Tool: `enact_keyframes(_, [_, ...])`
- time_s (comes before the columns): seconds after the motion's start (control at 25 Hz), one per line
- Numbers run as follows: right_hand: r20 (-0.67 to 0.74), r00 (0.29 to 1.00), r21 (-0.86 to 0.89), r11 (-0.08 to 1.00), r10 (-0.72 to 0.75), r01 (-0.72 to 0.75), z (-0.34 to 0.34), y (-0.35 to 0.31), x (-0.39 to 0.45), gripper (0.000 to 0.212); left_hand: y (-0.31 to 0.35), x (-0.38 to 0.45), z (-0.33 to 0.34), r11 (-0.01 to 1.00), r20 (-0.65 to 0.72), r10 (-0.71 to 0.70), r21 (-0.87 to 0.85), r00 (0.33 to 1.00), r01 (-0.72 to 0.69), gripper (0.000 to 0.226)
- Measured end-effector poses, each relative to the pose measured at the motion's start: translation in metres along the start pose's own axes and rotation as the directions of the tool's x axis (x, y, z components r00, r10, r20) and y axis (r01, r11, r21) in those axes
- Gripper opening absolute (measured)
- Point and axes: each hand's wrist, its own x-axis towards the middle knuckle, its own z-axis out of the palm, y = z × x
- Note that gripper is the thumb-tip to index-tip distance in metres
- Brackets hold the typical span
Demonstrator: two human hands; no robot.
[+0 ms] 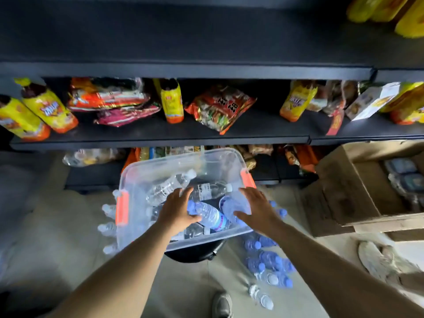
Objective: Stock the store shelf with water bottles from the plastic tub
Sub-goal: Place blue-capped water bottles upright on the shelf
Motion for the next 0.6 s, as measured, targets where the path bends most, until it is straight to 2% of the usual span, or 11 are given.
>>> enact_keyframes(0.08, [0.041, 0.999, 0.047, 0.999, 0.014, -0.016, 0.033, 0.013, 0.009, 0.086, -0.01, 0.011, 0.031, 0.983, -0.045, -0.098, -0.159, 0.994, 0.089, 0.095])
enact_keyframes(0.2, [0.048, 0.999, 0.056, 0.998, 0.013, -0.015, 0.057, 0.018, 0.024, 0.072, -0.019, 0.029, 0.063, 0.905, -0.094, -0.244, -0.379, 0.965, 0.192, 0.094])
enact_keyframes(0.28, [-0.005, 0.999, 0.041, 0.999, 0.036, -0.036, 0.063, 0.017, 0.034, 0.073, -0.02, 0.034, 0.074, 0.799, -0.015, -0.345, -0.53, 0.938, 0.285, 0.086])
enact_keyframes(0.36, [0.001, 0.995, 0.043, 0.994, 0.103, -0.103, 0.064, 0.016, 0.044, 0.076, -0.018, 0.038, 0.082, 0.672, 0.05, -0.409, -0.659, 0.911, 0.338, 0.068])
enact_keyframes(0.48, [0.063, 0.981, 0.056, 0.98, 0.185, -0.189, 0.064, 0.017, 0.052, 0.078, -0.017, 0.045, 0.089, 0.539, 0.046, -0.479, -0.773, 0.877, 0.335, 0.052])
enact_keyframes(0.6, [0.093, 0.974, 0.051, 0.976, 0.206, -0.211, 0.066, 0.02, 0.054, 0.082, -0.023, 0.049, 0.093, 0.492, 0.09, -0.488, -0.793, 0.868, 0.359, 0.044])
